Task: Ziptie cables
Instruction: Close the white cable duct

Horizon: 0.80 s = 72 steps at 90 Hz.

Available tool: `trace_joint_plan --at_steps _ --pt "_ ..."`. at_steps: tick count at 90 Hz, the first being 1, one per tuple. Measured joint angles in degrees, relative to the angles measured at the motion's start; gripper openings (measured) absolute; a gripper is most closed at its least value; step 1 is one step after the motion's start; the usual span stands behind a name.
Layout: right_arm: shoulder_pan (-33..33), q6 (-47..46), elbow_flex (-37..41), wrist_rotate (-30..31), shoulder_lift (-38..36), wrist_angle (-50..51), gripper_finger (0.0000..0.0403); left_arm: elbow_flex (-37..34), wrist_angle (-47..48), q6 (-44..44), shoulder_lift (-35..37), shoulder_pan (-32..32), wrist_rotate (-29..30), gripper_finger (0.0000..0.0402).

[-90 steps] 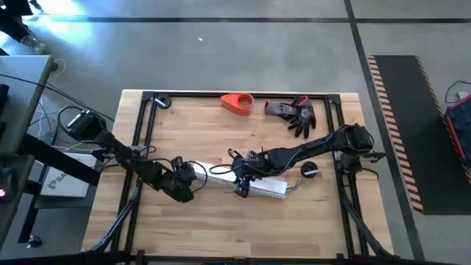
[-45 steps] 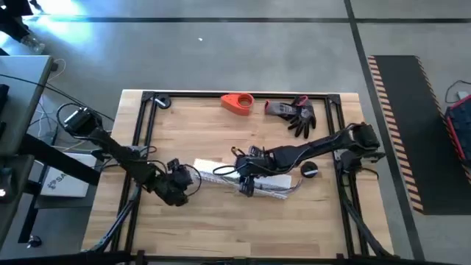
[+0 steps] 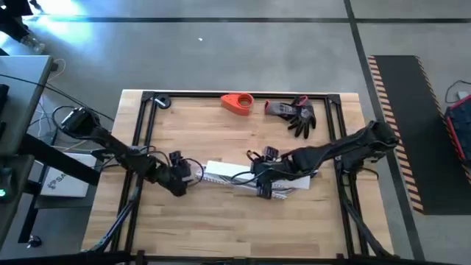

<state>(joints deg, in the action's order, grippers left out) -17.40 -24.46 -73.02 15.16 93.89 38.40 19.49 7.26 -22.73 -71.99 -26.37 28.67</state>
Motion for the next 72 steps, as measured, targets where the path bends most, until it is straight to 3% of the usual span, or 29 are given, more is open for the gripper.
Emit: trace_joint_plan --at_steps 21,36,72 --pt "-0.5 -1.5 0.9 -0.9 0.0 0.2 0.0206 -6.9 -21.1 10.2 0.0 6.1 -5.4 0.0333" --pt "-0.5 -0.2 0.9 -1.9 0.0 0.4 0.0206 -9.5 -31.9 11.2 -0.7 7.6 -11.9 0.0333" --pt "-0.3 9.9 0.8 -3.0 0.5 -7.3 0.0206 -9.7 -41.6 5.5 -9.3 2.4 -5.2 0.0275"
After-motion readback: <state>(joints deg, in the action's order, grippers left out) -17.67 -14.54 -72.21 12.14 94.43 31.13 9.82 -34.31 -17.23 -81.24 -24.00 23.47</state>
